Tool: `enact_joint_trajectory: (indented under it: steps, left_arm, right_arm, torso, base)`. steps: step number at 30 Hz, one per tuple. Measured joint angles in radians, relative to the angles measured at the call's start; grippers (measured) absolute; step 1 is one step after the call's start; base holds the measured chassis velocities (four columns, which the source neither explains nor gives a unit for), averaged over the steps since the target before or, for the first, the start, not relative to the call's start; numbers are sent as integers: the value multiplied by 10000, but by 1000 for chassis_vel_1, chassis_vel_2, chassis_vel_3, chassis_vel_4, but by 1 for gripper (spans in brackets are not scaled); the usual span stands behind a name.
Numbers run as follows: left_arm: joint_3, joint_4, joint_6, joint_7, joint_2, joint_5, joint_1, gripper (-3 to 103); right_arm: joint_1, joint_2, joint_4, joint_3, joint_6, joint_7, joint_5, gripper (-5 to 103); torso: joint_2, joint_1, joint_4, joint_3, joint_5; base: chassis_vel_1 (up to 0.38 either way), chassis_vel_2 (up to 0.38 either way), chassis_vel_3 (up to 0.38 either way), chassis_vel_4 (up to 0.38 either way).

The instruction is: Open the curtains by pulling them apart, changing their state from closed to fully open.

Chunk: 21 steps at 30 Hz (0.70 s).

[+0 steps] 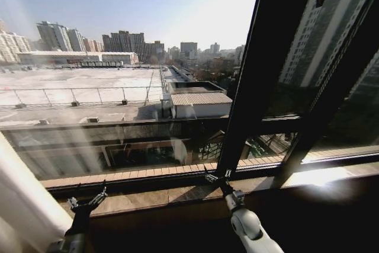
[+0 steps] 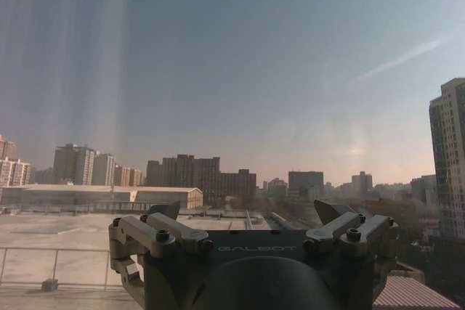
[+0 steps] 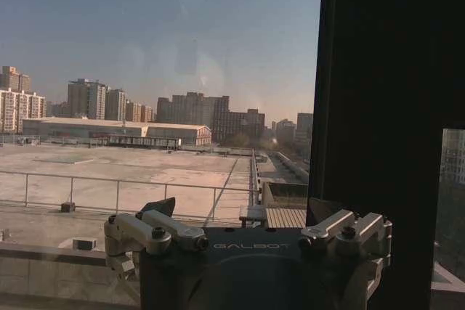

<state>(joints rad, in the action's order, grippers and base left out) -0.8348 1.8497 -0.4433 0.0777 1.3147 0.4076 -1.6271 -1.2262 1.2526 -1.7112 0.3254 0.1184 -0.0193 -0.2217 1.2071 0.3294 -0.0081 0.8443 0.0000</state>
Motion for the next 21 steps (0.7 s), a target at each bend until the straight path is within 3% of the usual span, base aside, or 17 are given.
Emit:
enact_joint_trajectory:
  steps: [21]
  left_arm:
    - [-1, 5, 1, -6, 1, -5, -1, 100]
  right_arm:
    - [0, -1, 0, 1, 0, 0, 0, 100]
  torso:
    - [0, 0, 0, 0, -4]
  base:
    - [-345, -341, 342, 352]
